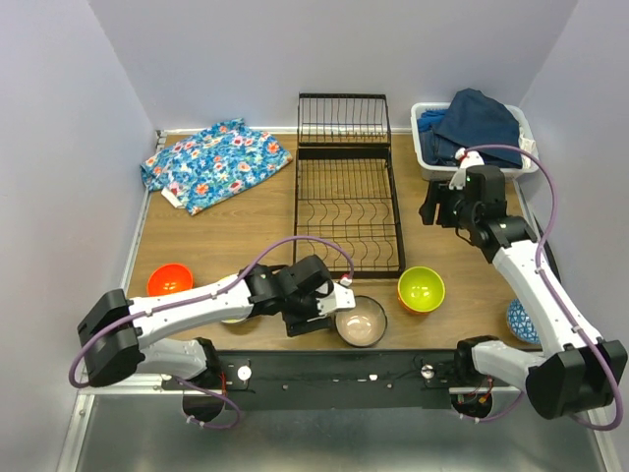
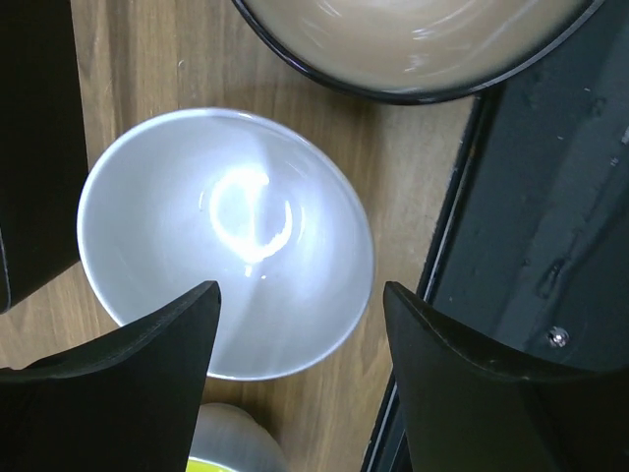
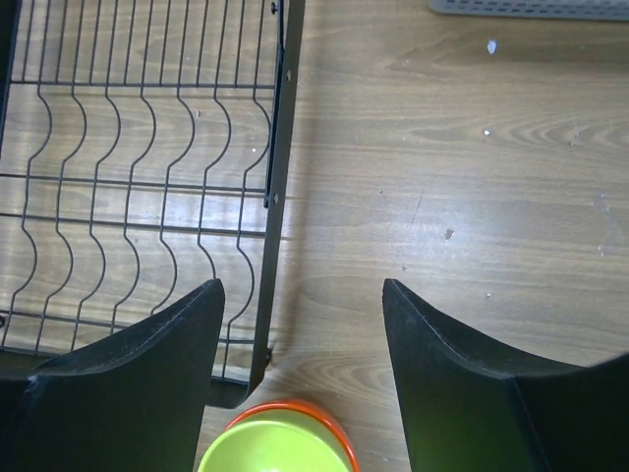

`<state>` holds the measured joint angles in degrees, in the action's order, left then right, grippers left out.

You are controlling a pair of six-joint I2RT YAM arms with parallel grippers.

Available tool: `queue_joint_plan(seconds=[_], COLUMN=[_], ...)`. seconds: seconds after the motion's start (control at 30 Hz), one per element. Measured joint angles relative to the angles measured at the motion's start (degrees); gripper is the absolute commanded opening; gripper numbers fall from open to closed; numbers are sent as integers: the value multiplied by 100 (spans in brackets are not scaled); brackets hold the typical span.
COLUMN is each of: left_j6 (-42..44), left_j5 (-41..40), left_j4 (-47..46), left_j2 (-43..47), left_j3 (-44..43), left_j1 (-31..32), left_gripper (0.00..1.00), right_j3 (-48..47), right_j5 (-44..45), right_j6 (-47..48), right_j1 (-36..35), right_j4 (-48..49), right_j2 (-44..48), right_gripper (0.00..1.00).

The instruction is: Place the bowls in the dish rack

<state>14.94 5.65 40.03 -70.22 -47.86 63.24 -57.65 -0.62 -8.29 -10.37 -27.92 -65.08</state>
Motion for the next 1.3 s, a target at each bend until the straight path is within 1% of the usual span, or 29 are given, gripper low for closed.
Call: queue_joint_plan(seconds=[0.13, 0.23, 0.27, 0.33, 0.37, 0.43, 0.53, 0.57, 0.67, 0.8, 0.97, 1.07, 1.17, 1.3], left_j6=[-111, -140, -144, -155, -166, -221, -275, -278, -243, -24, 380, 623, 811, 1193], left_j5=[-122, -179, -195, -205, -216, -240, -243, -229, -160, -28, 914, 1320, 1460, 1322], left_j4=[-138, -175, -186, -199, -212, -227, -223, -216, -138, 175, 1115, 1572, 1943, 1950], left_j2=[-251, -350, -372, -411, -442, -494, -522, -527, -525, -426, -195, 9, 111, 103], left_j3=[0, 0, 0, -2, -4, -13, -26, -31, -44, -267, -857, -1174, -1506, -1803], left_j1=[66, 203, 240, 282, 291, 291, 302, 308, 317, 310, 313, 273, 264, 195], left_gripper=[72, 67, 61, 56, 51, 46, 31, 16, 0, 0, 0, 0, 0, 0], right_j3=[111, 214, 236, 251, 251, 251, 260, 271, 323, 376, 448, 448, 446, 374], right_j5=[0, 0, 0, 0, 0, 0, 0, 0, 0, 0, 0, 0, 9, 85], right_j6=[0, 0, 0, 0, 0, 0, -2, -2, -2, 7, 52, 103, 149, 181], right_j1=[0, 9, 17, 33, 37, 37, 39, 44, 61, 68, 70, 70, 70, 87], right_j4=[9, 4, 4, 4, 9, 7, 7, 11, 7, 0, -2, 0, 2, -2], right_j2=[155, 188, 188, 188, 188, 199, 240, 258, 317, 321, 269, 129, -13, -236], right_gripper=[73, 73, 73, 73, 73, 73, 73, 73, 73, 72, 72, 72, 72, 73])
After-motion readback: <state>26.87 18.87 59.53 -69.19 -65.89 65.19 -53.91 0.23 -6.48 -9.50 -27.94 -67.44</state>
